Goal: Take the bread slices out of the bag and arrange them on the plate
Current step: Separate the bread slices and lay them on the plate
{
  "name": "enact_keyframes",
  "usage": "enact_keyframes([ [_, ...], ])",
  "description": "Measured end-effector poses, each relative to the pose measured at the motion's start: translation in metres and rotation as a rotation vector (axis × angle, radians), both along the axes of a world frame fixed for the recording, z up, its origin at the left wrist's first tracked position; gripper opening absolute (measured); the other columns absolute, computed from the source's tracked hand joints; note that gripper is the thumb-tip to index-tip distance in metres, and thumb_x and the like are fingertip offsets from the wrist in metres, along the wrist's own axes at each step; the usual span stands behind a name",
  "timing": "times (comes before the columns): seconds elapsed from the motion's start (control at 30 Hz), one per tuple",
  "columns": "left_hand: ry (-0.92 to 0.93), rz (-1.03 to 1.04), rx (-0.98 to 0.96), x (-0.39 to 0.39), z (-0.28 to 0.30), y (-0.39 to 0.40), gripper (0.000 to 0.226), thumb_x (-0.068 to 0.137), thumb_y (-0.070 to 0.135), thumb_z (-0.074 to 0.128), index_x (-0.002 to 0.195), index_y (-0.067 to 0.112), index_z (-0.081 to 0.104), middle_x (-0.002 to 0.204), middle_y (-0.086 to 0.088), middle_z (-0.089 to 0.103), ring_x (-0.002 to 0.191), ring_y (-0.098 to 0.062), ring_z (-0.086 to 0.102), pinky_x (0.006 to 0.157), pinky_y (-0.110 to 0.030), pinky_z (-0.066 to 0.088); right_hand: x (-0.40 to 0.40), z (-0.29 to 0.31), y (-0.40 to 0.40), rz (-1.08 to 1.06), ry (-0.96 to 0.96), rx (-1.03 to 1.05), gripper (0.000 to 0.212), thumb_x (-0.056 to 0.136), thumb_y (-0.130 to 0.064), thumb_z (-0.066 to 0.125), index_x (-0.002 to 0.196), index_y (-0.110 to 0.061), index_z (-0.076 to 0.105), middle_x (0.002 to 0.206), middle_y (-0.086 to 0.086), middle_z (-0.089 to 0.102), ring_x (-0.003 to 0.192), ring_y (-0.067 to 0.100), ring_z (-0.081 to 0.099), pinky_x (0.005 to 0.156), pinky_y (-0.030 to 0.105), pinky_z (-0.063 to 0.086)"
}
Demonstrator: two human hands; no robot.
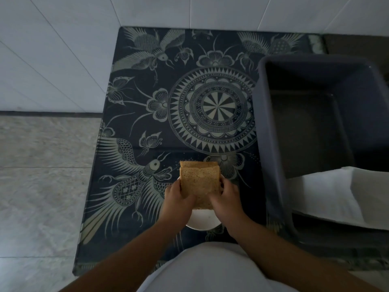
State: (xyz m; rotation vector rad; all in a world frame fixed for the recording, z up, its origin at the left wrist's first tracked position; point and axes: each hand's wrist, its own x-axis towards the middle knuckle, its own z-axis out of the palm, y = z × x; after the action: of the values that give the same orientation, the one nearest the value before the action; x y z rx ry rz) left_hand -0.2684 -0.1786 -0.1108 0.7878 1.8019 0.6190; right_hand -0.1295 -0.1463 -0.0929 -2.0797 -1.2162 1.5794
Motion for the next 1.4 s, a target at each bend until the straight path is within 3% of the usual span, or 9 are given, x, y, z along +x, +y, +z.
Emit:
enact_keyframes([
  [0.1, -0.033, 0.021, 0.005, 0.003, 0.007, -0.005, 0.043, 0.072, 0.029, 0.058, 0.115, 0.03, 0.056, 0.113, 0.0, 0.049, 0.09, -0.006, 0.051, 0.063, -0.022, 0.04, -0.003, 0.004, -0.007, 0.012, 0.028, 0.032, 0.066, 0.087, -0.015, 0.062, 0.148, -0.024, 0.04, 0.143, 0.007, 0.039, 0.124, 0.023, 0.049, 0.096, 0.038, 0.049],
  [0.2, -0.047, 0.059, -0.005, 0.004, 0.01, -0.009, 0.028, 0.063, 0.034, 0.054, 0.091, 0.039, 0.054, 0.103, 0.003, 0.051, 0.085, -0.009, 0.054, 0.059, -0.024, 0.042, -0.003, 0.007, -0.015, 0.013, 0.055, 0.029, 0.062, 0.086, -0.018, 0.063, 0.145, -0.024, 0.043, 0.141, 0.007, 0.045, 0.121, 0.024, 0.052, 0.1, 0.046, 0.051],
  [0.33, -0.061, 0.033, 0.002, 0.003, 0.005, -0.024, 0.061, 0.062, 0.034, 0.055, 0.118, 0.012, 0.058, 0.115, -0.017, 0.057, 0.1, -0.032, 0.061, 0.082, -0.052, 0.056, -0.002, 0.007, -0.031, -0.004, 0.045, 0.021, 0.054, 0.084, -0.02, 0.066, 0.136, -0.017, 0.051, 0.133, 0.009, 0.051, 0.113, 0.024, 0.058, 0.096, 0.048, 0.054],
  [0.4, -0.071, 0.021, 0.001, 0.004, 0.004, -0.03, 0.067, 0.063, 0.033, 0.058, 0.126, 0.011, 0.054, 0.118, -0.018, 0.055, 0.102, -0.033, 0.06, 0.086, -0.056, 0.055, 0.0, 0.007, -0.036, 0.003, 0.035, 0.024, 0.053, 0.085, -0.022, 0.066, 0.136, -0.018, 0.051, 0.132, 0.006, 0.05, 0.112, 0.023, 0.058, 0.095, 0.047, 0.054],
  [0.53, 0.013, -0.019, 0.008, 0.007, 0.004, -0.034, 0.07, 0.066, 0.037, 0.057, 0.132, 0.016, 0.048, 0.12, -0.008, 0.047, 0.099, -0.021, 0.053, 0.075, -0.034, 0.048, 0.004, 0.006, -0.041, 0.03, 0.043, 0.054, 0.052, 0.086, -0.024, 0.065, 0.136, -0.02, 0.052, 0.133, 0.006, 0.05, 0.114, 0.022, 0.057, 0.096, 0.046, 0.053],
  [0.73, 0.0, 0.008, 0.026, 0.006, 0.006, -0.039, 0.075, 0.067, 0.035, 0.058, 0.138, 0.017, 0.042, 0.126, -0.007, 0.042, 0.11, -0.024, 0.049, 0.089, -0.045, 0.051, 0.006, 0.002, -0.047, 0.012, 0.061, 0.091, 0.053, 0.085, -0.025, 0.069, 0.135, -0.02, 0.052, 0.132, 0.005, 0.053, 0.113, 0.02, 0.058, 0.094, 0.042, 0.055],
  [1.03, 0.04, -0.006, 0.071, 0.01, -0.001, -0.051, 0.065, 0.083, 0.02, 0.063, 0.142, 0.019, 0.038, 0.123, -0.004, 0.037, 0.107, -0.022, 0.048, 0.082, -0.033, 0.044, 0.006, 0.0, -0.057, 0.021, 0.003, 0.175, 0.047, 0.09, -0.022, 0.064, 0.135, -0.017, 0.054, 0.131, 0.008, 0.052, 0.112, 0.022, 0.058, 0.093, 0.042, 0.055],
  [1.23, 0.032, -0.047, 0.094, 0.014, -0.003, -0.072, 0.062, 0.083, 0.023, 0.066, 0.139, 0.018, 0.04, 0.118, -0.001, 0.037, 0.097, -0.007, 0.046, 0.074, -0.019, 0.04, 0.012, -0.009, -0.078, 0.003, 0.006, 0.188, 0.048, 0.09, -0.022, 0.069, 0.135, -0.011, 0.054, 0.13, 0.012, 0.052, 0.111, 0.022, 0.059, 0.092, 0.039, 0.055],
  [1.4, 0.028, -0.032, 0.092, 0.014, -0.006, -0.08, 0.062, 0.083, 0.018, 0.065, 0.139, 0.021, 0.039, 0.119, 0.002, 0.037, 0.095, 0.0, 0.045, 0.066, -0.011, 0.037, 0.015, -0.018, -0.087, 0.018, 0.023, 0.172, 0.048, 0.09, -0.021, 0.07, 0.133, -0.006, 0.055, 0.127, 0.018, 0.057, 0.111, 0.029, 0.062, 0.092, 0.048, 0.056],
])
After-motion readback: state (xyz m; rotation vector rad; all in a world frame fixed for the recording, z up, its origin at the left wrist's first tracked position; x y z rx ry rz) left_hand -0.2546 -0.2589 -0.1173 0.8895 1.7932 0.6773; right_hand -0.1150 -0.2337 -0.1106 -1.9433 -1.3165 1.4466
